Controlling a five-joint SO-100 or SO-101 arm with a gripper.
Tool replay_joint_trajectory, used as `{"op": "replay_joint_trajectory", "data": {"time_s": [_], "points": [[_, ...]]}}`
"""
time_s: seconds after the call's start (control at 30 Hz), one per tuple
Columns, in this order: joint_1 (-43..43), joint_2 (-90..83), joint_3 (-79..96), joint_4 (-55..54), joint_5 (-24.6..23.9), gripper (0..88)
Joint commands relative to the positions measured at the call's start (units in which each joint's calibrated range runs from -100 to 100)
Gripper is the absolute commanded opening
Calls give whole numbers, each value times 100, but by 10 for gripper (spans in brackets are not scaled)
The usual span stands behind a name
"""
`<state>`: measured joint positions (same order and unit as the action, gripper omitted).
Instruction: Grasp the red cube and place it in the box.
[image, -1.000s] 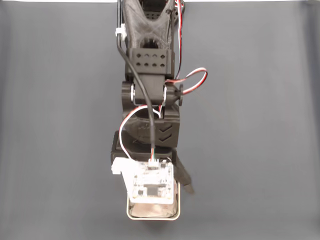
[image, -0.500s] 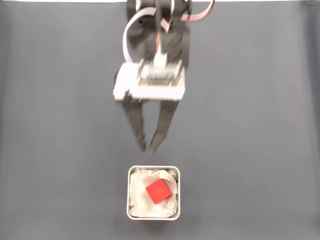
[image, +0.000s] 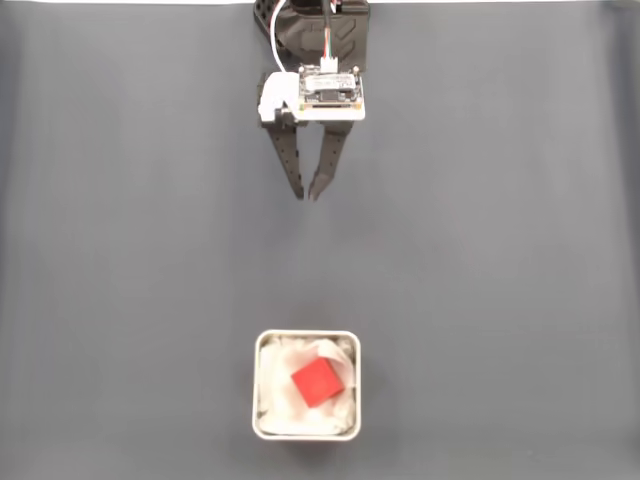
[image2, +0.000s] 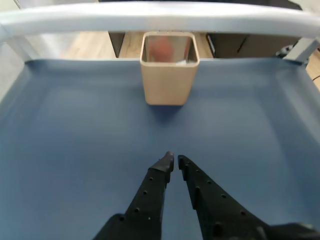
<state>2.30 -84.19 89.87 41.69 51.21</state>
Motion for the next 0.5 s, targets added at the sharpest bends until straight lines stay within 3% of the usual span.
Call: {"op": "replay_joint_trajectory", "data": {"time_s": [0.0,0.23,0.47], "points": [[-60,-879,739,495,68,0],[-258,-1485,994,2700,5,0],[-152,-1572,994,3208,15,0]]}}
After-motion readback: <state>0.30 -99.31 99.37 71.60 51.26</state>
